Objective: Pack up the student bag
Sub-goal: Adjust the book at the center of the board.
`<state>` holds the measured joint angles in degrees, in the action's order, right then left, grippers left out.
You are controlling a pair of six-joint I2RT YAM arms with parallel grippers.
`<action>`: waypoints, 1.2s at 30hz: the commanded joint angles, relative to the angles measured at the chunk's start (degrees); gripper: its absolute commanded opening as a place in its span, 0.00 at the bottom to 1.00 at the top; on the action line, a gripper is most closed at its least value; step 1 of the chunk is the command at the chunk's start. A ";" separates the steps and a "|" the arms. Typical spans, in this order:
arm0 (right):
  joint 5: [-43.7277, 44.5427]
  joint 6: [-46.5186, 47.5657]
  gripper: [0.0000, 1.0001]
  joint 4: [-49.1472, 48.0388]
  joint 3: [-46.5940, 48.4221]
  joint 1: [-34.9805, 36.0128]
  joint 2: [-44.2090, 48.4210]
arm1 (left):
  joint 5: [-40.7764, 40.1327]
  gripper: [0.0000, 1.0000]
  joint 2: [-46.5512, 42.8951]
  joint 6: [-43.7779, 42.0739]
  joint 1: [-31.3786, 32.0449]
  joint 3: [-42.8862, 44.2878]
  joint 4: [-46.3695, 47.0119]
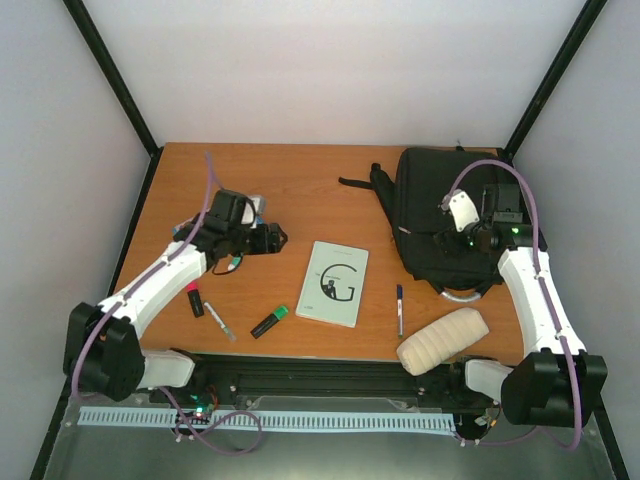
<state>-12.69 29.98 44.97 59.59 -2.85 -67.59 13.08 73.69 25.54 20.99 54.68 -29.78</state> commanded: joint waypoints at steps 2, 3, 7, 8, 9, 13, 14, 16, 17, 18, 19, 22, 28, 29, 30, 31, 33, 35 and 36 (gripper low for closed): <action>-5.64 4.82 0.79 7.50 1.28 0.78 -1.27 | 4.88 0.78 5.23 2.22 5.59 0.92 3.04; -6.30 5.36 0.77 8.19 1.34 1.01 -1.71 | 5.22 0.77 6.36 2.31 6.66 1.29 3.24; -7.22 8.12 0.70 10.11 0.19 4.11 -3.79 | 6.39 0.77 11.63 1.99 10.68 3.65 3.26; -6.98 8.79 0.68 10.41 -0.33 5.70 -4.20 | 6.32 0.77 12.71 1.97 11.43 4.13 3.09; -6.76 9.19 0.67 10.44 -1.07 7.44 -4.46 | 6.22 0.77 13.74 1.98 12.04 4.42 3.10; -5.25 10.22 0.66 7.28 -5.52 15.72 -4.99 | 5.55 0.77 15.48 2.78 13.22 4.44 4.04; -4.78 10.25 0.66 6.28 -6.34 18.18 -5.47 | 5.47 0.77 15.61 2.63 13.25 4.53 3.80; -4.23 10.04 0.66 4.26 -7.61 22.03 -7.04 | 4.91 0.77 15.36 2.04 13.33 4.85 2.92; -4.17 9.84 0.66 3.25 -7.82 24.06 -8.08 | 4.04 0.77 14.90 1.93 13.34 4.73 2.53; -4.32 9.72 0.65 2.33 -7.91 25.09 -9.37 | 2.89 0.77 14.29 1.94 13.35 4.52 2.45; -4.44 9.66 0.64 1.51 -7.90 26.69 -10.91 | 1.61 0.77 13.52 2.17 13.36 4.07 2.44; -4.36 10.10 0.64 -0.77 -7.36 28.96 -15.71 | -3.24 0.78 11.13 3.89 13.37 2.53 0.45; -0.90 11.49 0.60 -3.34 -3.69 29.84 -26.18 | -8.02 0.81 5.96 7.30 13.37 -0.66 0.39; -0.49 11.57 0.59 -3.59 -2.83 30.06 -27.77 | -8.86 0.81 4.89 7.69 13.37 -1.56 0.50; -0.18 11.59 0.58 -3.77 -1.95 30.24 -29.53 | -9.84 0.81 3.77 8.07 13.33 -2.18 0.51; -0.04 11.66 0.58 -4.02 -1.20 30.51 -30.55 | -10.94 0.82 2.69 8.51 13.29 -2.74 0.44; 0.17 11.76 0.58 -4.83 -0.07 31.20 -32.26 | -13.26 0.83 0.56 9.77 13.09 -4.09 0.31; 0.53 11.80 0.58 -5.52 1.26 32.29 -34.25 | -15.06 0.84 -1.57 10.80 12.62 -5.22 0.08; 0.75 11.77 0.58 -5.53 2.05 33.11 -35.25 | -15.42 0.84 -2.55 11.23 12.37 -5.58 0.01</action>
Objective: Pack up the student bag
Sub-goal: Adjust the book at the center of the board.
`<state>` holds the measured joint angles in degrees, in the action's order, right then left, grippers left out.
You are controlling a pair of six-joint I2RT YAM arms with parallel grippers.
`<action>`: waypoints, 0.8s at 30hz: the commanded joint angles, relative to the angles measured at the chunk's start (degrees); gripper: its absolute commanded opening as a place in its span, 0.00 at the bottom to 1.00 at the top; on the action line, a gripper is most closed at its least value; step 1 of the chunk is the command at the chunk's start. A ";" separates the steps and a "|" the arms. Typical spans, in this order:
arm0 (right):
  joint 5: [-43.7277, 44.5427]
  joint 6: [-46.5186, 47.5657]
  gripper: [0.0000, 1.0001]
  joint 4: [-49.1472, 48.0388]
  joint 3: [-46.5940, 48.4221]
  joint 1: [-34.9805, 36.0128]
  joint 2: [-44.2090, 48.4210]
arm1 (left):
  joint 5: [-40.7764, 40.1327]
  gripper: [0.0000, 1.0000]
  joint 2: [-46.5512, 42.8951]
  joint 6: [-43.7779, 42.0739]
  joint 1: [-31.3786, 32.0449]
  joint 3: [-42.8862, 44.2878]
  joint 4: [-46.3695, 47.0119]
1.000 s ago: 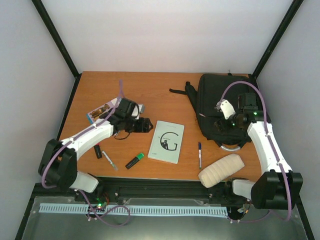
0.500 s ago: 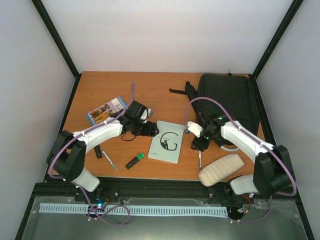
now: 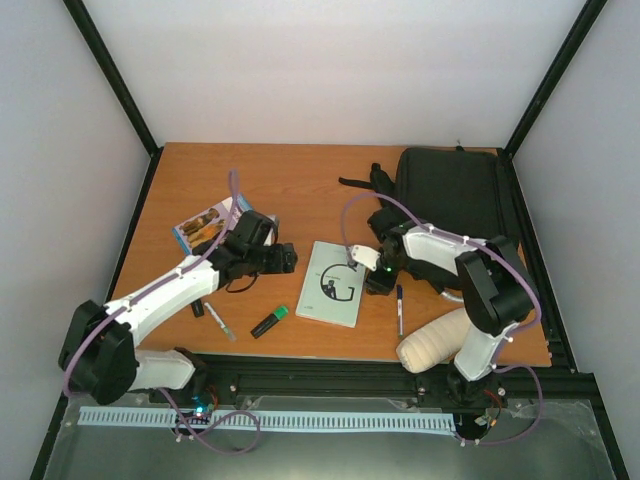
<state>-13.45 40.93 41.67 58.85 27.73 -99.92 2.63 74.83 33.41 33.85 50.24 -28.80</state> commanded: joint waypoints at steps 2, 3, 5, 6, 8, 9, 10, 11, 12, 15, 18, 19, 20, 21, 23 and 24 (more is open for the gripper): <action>2.19 0.84 0.57 -2.16 4.19 4.20 -4.84 | -5.79 0.85 -5.81 3.99 -0.98 -1.66 -1.26; 2.27 0.86 0.57 -2.13 5.01 5.16 -5.71 | -6.32 0.85 -6.82 4.18 -1.12 -1.71 -1.54; 2.40 0.62 0.57 -2.12 6.80 7.10 -7.46 | -7.60 0.85 -8.80 4.34 -1.36 -1.68 -2.14; 2.43 0.46 0.57 -1.95 7.86 8.02 -8.51 | -8.35 0.85 -9.86 4.45 -1.45 -1.63 -2.54; 2.32 -0.03 0.57 -1.43 10.74 10.41 -10.72 | -9.92 0.86 -12.38 4.83 -1.65 -1.49 -3.27; 2.22 -0.43 0.57 -1.15 12.23 11.33 -11.95 | -10.66 0.86 -13.58 5.10 -1.67 -1.47 -3.53; 2.15 -0.75 0.57 -1.19 13.77 12.37 -12.95 | -11.31 0.87 -14.60 5.28 -1.68 -1.46 -3.72; 2.39 -1.13 0.57 -1.38 15.10 13.29 -14.19 | -11.86 0.87 -15.71 5.42 -1.72 -1.54 -3.76; 2.68 -1.41 0.57 -1.32 16.69 14.11 -15.37 | -12.29 0.87 -16.69 5.51 -1.76 -1.73 -3.76; 3.36 -1.61 0.57 -0.52 21.34 16.21 -18.90 | -12.88 0.88 -18.30 5.61 -1.77 -1.96 -3.89; 4.28 -1.99 0.57 0.42 26.01 17.55 -22.07 | -13.29 0.88 -18.70 5.70 -1.77 -1.94 -4.37; 4.35 -2.30 0.57 1.03 27.33 17.74 -22.82 | -13.44 0.88 -18.93 5.85 -1.77 -1.93 -4.54; 4.37 -2.59 0.56 1.69 28.63 17.75 -23.28 | -13.69 0.88 -19.16 6.02 -1.77 -2.00 -4.67; 4.81 -2.92 0.56 2.32 29.55 17.72 -23.33 | -13.85 0.88 -19.41 6.19 -1.77 -2.16 -4.68; 5.51 -3.06 0.56 2.88 29.49 17.52 -21.76 | -14.11 0.88 -19.86 6.53 -1.77 -2.26 -4.75; 5.48 -2.91 0.56 2.94 28.85 17.31 -20.10 | -14.18 0.88 -20.11 6.65 -1.77 -2.36 -4.72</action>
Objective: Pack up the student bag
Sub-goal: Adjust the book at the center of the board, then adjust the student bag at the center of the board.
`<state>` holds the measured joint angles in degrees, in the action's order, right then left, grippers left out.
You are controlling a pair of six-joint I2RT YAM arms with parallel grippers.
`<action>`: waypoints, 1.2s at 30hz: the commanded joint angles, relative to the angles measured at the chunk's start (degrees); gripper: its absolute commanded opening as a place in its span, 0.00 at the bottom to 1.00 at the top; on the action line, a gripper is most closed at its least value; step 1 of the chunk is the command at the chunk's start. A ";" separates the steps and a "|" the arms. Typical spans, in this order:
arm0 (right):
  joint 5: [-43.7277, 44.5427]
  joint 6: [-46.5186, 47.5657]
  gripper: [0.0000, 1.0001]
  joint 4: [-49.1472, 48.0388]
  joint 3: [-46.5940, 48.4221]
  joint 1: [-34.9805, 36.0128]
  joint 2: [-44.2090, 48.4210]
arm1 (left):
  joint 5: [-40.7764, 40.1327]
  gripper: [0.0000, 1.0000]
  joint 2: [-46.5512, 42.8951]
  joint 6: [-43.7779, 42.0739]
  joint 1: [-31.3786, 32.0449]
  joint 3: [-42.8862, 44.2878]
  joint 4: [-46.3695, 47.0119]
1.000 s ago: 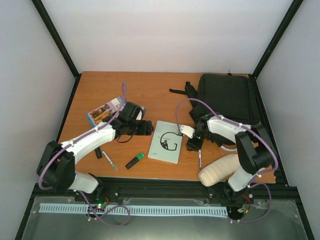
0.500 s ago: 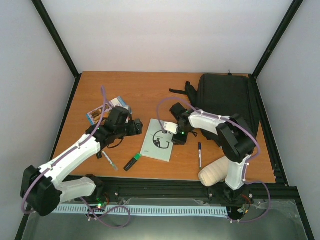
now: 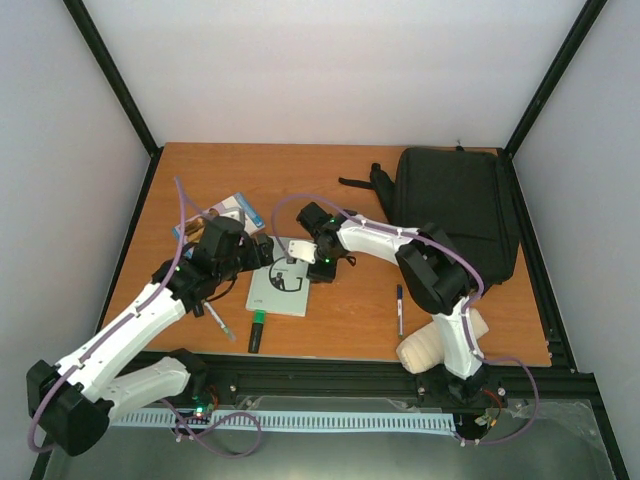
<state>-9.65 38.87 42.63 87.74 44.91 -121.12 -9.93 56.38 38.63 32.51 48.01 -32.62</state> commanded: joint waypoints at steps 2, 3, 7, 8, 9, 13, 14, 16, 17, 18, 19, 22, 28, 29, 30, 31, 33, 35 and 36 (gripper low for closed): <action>0.81 -0.94 0.56 2.68 -1.48 -0.92 4.71 | -1.62 0.89 -1.73 1.45 -0.43 -0.24 -0.63; 0.06 -1.07 0.56 3.53 -2.00 -2.02 6.69 | -1.66 0.89 -1.53 1.45 -0.43 -0.30 -0.47; -2.21 -2.22 0.57 6.79 -4.87 -6.39 15.03 | -0.11 0.89 0.36 1.00 -0.43 -0.24 0.75; -2.74 -2.39 0.57 7.23 -5.95 -7.77 17.67 | 0.70 0.89 1.60 0.85 -0.43 -0.20 1.05; -3.52 -2.54 0.57 7.67 -7.13 -9.66 21.09 | 1.34 0.89 2.62 0.69 -0.43 -0.15 1.51; -4.21 -2.99 0.57 9.95 -11.82 -18.10 30.35 | 6.32 0.87 6.66 -0.61 -0.43 -0.42 5.28; -3.81 -2.75 0.57 10.35 -13.30 -20.52 32.47 | 8.45 0.86 7.66 -0.82 -0.43 -0.40 6.89; -2.40 -2.34 0.57 10.35 -16.48 -25.53 36.61 | 12.27 0.85 10.29 -1.78 -0.43 -0.22 9.48; -1.66 -2.20 0.57 10.14 -17.95 -28.55 38.22 | 14.09 0.85 11.77 -2.02 -0.43 0.19 10.56; -1.29 -1.88 0.57 9.99 -19.10 -31.91 39.58 | 16.13 0.84 13.67 -2.32 -0.40 0.76 11.33; -1.43 -1.67 0.57 9.73 -20.07 -35.75 40.43 | 18.17 0.84 15.67 -2.57 -0.36 1.51 12.15; -4.13 -1.49 0.58 9.09 -20.72 -48.14 40.92 | 23.63 0.82 21.91 -3.14 -0.07 4.14 14.12; -6.86 -6.11 0.97 3.83 -18.21 -66.42 34.61 | 27.83 0.82 32.24 -5.05 2.58 10.62 14.71; -7.07 -7.34 1.00 3.14 -17.14 -67.86 32.67 | 29.00 0.82 33.56 -5.25 3.06 11.42 15.02; -6.56 -8.31 1.00 2.44 -15.74 -69.09 30.85 | 30.25 0.82 34.79 -5.42 3.46 12.56 15.29; -6.02 -9.55 1.00 1.58 -14.72 -69.94 28.78 | 31.13 0.82 35.99 -5.49 3.85 13.44 15.63; -5.05 -11.83 1.00 0.21 -12.06 -71.31 24.77 | 32.35 0.82 37.98 -5.35 4.49 14.89 15.74; -4.17 -13.80 1.00 -0.84 -9.53 -72.14 20.84 | 33.02 0.82 39.18 -5.30 4.93 15.74 15.75; -3.92 -14.57 1.00 -1.03 -8.27 -72.29 18.98 | 33.11 0.81 39.39 -5.32 5.08 15.87 15.75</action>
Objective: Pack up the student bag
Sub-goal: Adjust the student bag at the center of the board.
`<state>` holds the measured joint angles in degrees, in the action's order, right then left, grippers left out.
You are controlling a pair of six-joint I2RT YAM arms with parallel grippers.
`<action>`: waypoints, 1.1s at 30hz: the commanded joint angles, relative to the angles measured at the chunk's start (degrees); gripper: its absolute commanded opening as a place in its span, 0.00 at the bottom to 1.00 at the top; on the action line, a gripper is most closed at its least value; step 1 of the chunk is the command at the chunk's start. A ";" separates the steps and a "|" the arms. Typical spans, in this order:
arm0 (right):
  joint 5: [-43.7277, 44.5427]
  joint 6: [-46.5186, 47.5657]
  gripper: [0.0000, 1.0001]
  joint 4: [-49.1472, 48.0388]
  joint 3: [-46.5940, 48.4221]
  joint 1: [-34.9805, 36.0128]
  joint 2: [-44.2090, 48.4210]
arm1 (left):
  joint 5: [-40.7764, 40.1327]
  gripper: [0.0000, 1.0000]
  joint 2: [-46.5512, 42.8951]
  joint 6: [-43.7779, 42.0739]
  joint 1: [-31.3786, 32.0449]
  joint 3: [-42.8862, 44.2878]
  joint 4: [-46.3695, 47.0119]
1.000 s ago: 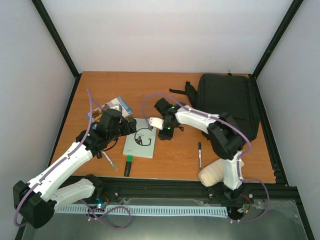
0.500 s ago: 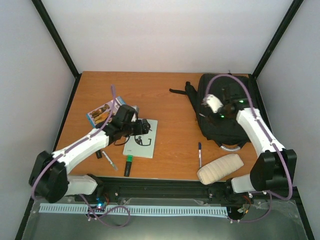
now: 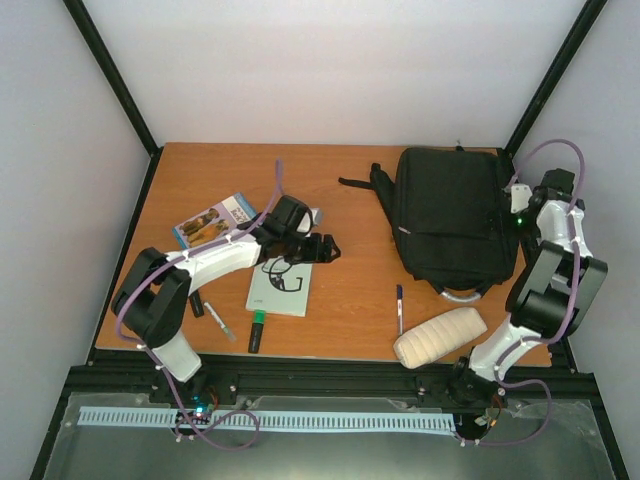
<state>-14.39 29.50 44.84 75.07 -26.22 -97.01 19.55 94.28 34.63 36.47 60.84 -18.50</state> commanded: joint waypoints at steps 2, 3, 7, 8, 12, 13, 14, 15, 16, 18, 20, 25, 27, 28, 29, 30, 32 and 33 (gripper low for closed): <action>0.98 -6.04 1.00 -2.77 7.28 -1.38 -8.78 | 3.74 0.81 1.19 -1.37 1.32 2.63 1.63; 0.91 -6.16 1.00 -2.13 8.61 -1.38 -10.54 | 3.72 0.81 0.88 -1.52 1.32 2.22 1.42; -0.04 -5.22 1.00 0.76 13.77 -1.38 -17.52 | 2.99 0.81 -0.78 -2.46 1.32 0.50 0.22; -1.53 -4.57 1.00 2.43 15.17 -1.38 -19.32 | 2.68 0.81 -1.25 -2.66 1.32 -0.01 0.00; -6.23 -1.45 1.00 5.84 17.68 0.28 -22.64 | 1.68 0.81 -2.54 -2.16 1.31 -2.37 0.48; -5.69 -0.58 1.00 5.70 17.24 1.45 -22.70 | 1.46 0.82 -2.61 -1.82 1.32 -2.92 0.81; -4.93 0.05 0.99 5.43 16.70 2.97 -22.70 | 1.40 0.81 -2.67 -1.54 1.32 -3.29 1.16; -4.41 0.49 0.99 5.25 16.24 4.59 -22.76 | 1.39 0.82 -2.56 -1.16 1.32 -3.58 1.52; -4.07 0.39 0.99 4.98 15.81 6.11 -22.70 | 1.46 0.81 -2.46 -0.84 1.32 -3.79 1.83; -4.00 -0.26 0.98 4.62 15.17 9.30 -22.70 | 1.45 0.81 -2.32 -0.34 1.31 -3.88 2.04; -3.29 -0.97 0.97 3.97 14.45 12.86 -22.63 | 1.16 0.81 -2.67 -0.38 1.32 -3.96 1.70; -3.73 -4.74 0.97 3.40 13.87 20.19 -23.37 | -1.29 0.81 -4.09 -1.29 1.32 -4.30 -0.18; -5.66 -6.56 0.96 4.17 14.35 21.73 -23.74 | -2.04 0.81 -4.63 -1.39 1.32 -4.77 -0.63; -6.72 -7.48 0.96 4.22 14.19 22.14 -23.73 | -2.47 0.81 -4.94 -1.11 1.32 -5.09 -0.63; -7.79 -8.15 0.96 4.21 14.09 22.31 -23.59 | -2.90 0.81 -5.24 -0.88 1.32 -5.52 -0.53; -8.50 -8.67 0.96 4.35 14.10 22.39 -23.59 | -3.28 0.81 -5.49 -0.67 1.32 -5.89 -0.35; -8.52 -9.06 0.97 4.67 14.16 22.27 -23.36 | -3.72 0.81 -5.89 -0.37 1.32 -6.47 -0.18; -8.35 -9.02 0.97 4.77 14.03 22.10 -22.99 | -4.05 0.81 -6.16 -0.40 1.32 -6.49 -0.37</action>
<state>-20.03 23.22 46.44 90.41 -3.57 -119.24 17.54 90.08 33.74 37.30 54.92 -18.09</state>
